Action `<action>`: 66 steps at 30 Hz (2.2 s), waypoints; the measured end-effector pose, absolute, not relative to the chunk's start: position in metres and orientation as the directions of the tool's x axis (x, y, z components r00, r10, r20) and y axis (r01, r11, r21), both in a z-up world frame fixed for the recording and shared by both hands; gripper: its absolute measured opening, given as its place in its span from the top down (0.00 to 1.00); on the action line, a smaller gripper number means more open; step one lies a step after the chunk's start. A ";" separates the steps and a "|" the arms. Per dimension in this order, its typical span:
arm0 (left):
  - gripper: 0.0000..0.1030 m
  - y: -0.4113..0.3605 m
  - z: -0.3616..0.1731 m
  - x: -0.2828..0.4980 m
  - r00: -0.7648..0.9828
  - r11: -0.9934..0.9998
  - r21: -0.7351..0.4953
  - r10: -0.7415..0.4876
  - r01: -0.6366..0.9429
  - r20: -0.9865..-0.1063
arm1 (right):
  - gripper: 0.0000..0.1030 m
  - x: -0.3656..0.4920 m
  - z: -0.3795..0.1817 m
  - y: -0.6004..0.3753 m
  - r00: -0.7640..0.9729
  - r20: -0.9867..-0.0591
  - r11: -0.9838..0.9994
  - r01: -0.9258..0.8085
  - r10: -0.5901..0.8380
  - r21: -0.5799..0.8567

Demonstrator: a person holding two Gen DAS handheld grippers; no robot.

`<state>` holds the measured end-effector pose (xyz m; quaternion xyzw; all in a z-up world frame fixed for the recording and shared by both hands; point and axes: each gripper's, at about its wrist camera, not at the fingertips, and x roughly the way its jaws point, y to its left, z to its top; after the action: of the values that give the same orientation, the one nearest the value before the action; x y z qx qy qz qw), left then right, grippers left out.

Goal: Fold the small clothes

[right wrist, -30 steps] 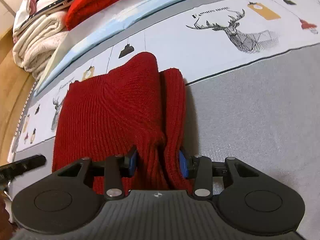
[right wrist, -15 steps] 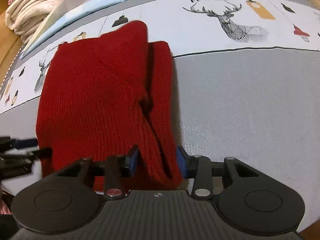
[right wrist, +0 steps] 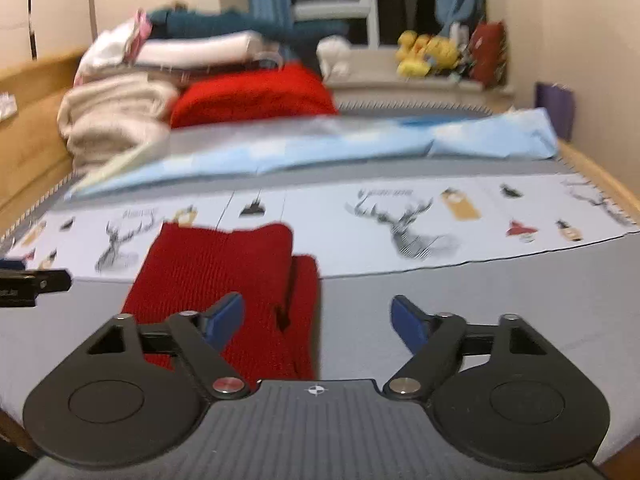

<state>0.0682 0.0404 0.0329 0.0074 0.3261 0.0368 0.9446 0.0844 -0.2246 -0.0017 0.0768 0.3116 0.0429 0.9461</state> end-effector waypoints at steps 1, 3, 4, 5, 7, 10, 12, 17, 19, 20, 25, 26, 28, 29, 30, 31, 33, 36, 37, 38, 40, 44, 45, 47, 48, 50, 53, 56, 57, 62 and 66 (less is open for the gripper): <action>0.13 0.038 0.035 0.059 0.786 0.997 0.043 0.079 -0.067 -0.613 | 0.17 0.075 -0.001 -0.228 0.812 -0.571 0.984 -0.023 0.123 0.179; 0.13 0.032 0.036 0.040 0.793 0.997 0.056 0.079 -0.056 -0.605 | 0.17 0.062 0.002 -0.233 0.819 -0.561 0.983 -0.018 0.119 0.182; 0.13 0.028 0.039 0.032 0.795 0.997 0.063 0.075 -0.047 -0.602 | 0.17 0.056 0.003 -0.234 0.825 -0.554 0.984 -0.019 0.115 0.176; 0.13 0.026 0.040 0.025 0.798 0.997 0.064 0.069 -0.039 -0.599 | 0.16 0.049 0.006 -0.233 0.830 -0.547 0.986 -0.020 0.109 0.166; 0.13 0.022 0.045 0.011 0.807 0.998 0.066 0.059 -0.026 -0.587 | 0.16 0.037 0.009 -0.232 0.838 -0.535 0.987 -0.024 0.107 0.161; 0.06 0.018 0.052 -0.009 0.819 0.998 0.057 0.043 -0.013 -0.572 | 0.15 0.017 0.014 -0.229 0.846 -0.522 0.987 -0.032 0.110 0.157; 0.05 0.020 0.048 -0.018 0.830 0.999 0.052 0.043 -0.017 -0.556 | 0.14 0.007 0.016 -0.223 0.846 -0.521 0.989 -0.045 0.112 0.140; 0.05 0.033 0.012 -0.019 0.769 0.996 0.040 0.083 -0.075 -0.634 | 0.12 0.000 0.012 -0.207 0.825 -0.549 0.989 -0.081 0.136 0.122; 0.05 0.038 0.010 -0.014 0.765 0.997 0.000 0.062 -0.081 -0.641 | 0.12 0.004 0.009 -0.202 0.818 -0.561 0.991 -0.083 0.129 0.107; 0.05 0.038 0.010 -0.012 0.769 0.997 0.010 0.062 -0.072 -0.636 | 0.12 0.006 0.008 -0.200 0.814 -0.567 0.991 -0.079 0.128 0.109; 0.05 0.039 0.000 -0.003 0.740 0.998 -0.021 0.033 -0.064 -0.672 | 0.12 0.020 -0.003 -0.188 0.783 -0.609 0.990 -0.056 0.123 0.129; 0.05 0.040 -0.002 -0.001 0.735 0.997 -0.030 0.031 -0.069 -0.678 | 0.12 0.022 -0.004 -0.185 0.780 -0.613 0.990 -0.057 0.126 0.132; 0.05 0.037 -0.003 0.001 0.733 0.997 -0.018 0.041 -0.073 -0.679 | 0.12 0.024 -0.006 -0.180 0.772 -0.621 0.988 -0.064 0.136 0.138; 0.05 0.034 -0.003 0.001 0.734 0.997 -0.011 0.047 -0.074 -0.677 | 0.12 0.024 -0.007 -0.177 0.770 -0.623 0.988 -0.068 0.140 0.138; 0.05 0.032 -0.003 0.002 0.736 0.997 -0.011 0.049 -0.077 -0.675 | 0.12 0.025 -0.007 -0.174 0.767 -0.624 0.988 -0.074 0.145 0.139; 0.05 0.030 -0.003 0.002 0.737 0.997 -0.016 0.048 -0.079 -0.674 | 0.12 0.025 -0.007 -0.173 0.766 -0.625 0.987 -0.080 0.151 0.141; 0.05 0.028 -0.003 0.002 0.739 0.997 -0.018 0.046 -0.079 -0.672 | 0.12 0.026 -0.008 -0.168 0.758 -0.631 0.985 -0.094 0.164 0.143; 0.05 0.026 -0.003 0.002 0.745 0.997 -0.010 0.049 -0.075 -0.666 | 0.12 0.027 -0.010 -0.162 0.745 -0.645 0.985 -0.112 0.171 0.132; 0.05 0.026 -0.004 0.002 0.746 0.997 -0.008 0.049 -0.073 -0.665 | 0.12 0.028 -0.011 -0.159 0.742 -0.647 0.985 -0.119 0.174 0.129; 0.05 0.025 -0.004 0.002 0.747 0.998 -0.007 0.048 -0.070 -0.663 | 0.12 0.028 -0.011 -0.158 0.741 -0.647 0.984 -0.125 0.178 0.128; 0.05 0.025 -0.004 0.002 0.749 0.998 -0.005 0.048 -0.068 -0.661 | 0.12 0.028 -0.010 -0.155 0.740 -0.647 0.983 -0.133 0.183 0.126; 0.05 0.025 -0.005 0.002 0.748 0.998 -0.006 0.047 -0.067 -0.661 | 0.12 0.029 -0.010 -0.153 0.739 -0.648 0.982 -0.140 0.187 0.124; 0.05 0.026 -0.006 0.003 0.747 0.998 -0.007 0.046 -0.068 -0.663 | 0.12 0.029 -0.010 -0.152 0.738 -0.648 0.982 -0.141 0.188 0.124; 0.05 0.026 -0.006 0.003 0.746 0.998 -0.011 0.044 -0.069 -0.665 | 0.12 0.029 -0.010 -0.152 0.738 -0.648 0.982 -0.143 0.189 0.124; 0.05 0.026 -0.006 0.003 0.745 0.998 -0.011 0.044 -0.070 -0.665 | 0.12 0.029 -0.010 -0.151 0.738 -0.648 0.982 -0.143 0.188 0.123; 0.05 0.026 -0.006 0.003 0.746 0.998 -0.011 0.045 -0.070 -0.664 | 0.12 0.028 -0.010 -0.151 0.739 -0.647 0.982 -0.142 0.188 0.124; 0.05 0.026 -0.006 0.003 0.746 0.997 -0.012 0.045 -0.070 -0.664 | 0.12 0.029 -0.010 -0.152 0.740 -0.645 0.982 -0.143 0.188 0.121; 0.05 0.027 -0.007 0.004 0.745 0.997 -0.015 0.044 -0.072 -0.665 | 0.12 0.029 -0.010 -0.151 0.742 -0.644 0.983 -0.143 0.186 0.118; 0.05 0.027 -0.007 0.004 0.745 0.997 -0.016 0.044 -0.073 -0.666 | 0.12 0.029 -0.010 -0.151 0.742 -0.644 0.983 -0.143 0.185 0.118; 0.05 0.028 -0.007 0.006 0.743 0.997 -0.019 0.045 -0.077 -0.668 | 0.12 0.029 -0.010 -0.151 0.743 -0.643 0.983 -0.145 0.186 0.116; 0.05 0.029 -0.008 0.006 0.741 0.997 -0.021 0.045 -0.080 -0.670 | 0.12 0.029 -0.010 -0.150 0.743 -0.643 0.983 -0.146 0.185 0.114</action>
<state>0.0062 0.0288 -0.0082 -0.0243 0.3585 0.0337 0.9326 0.0293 -0.1501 -0.0102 0.0281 0.3471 0.0885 0.9332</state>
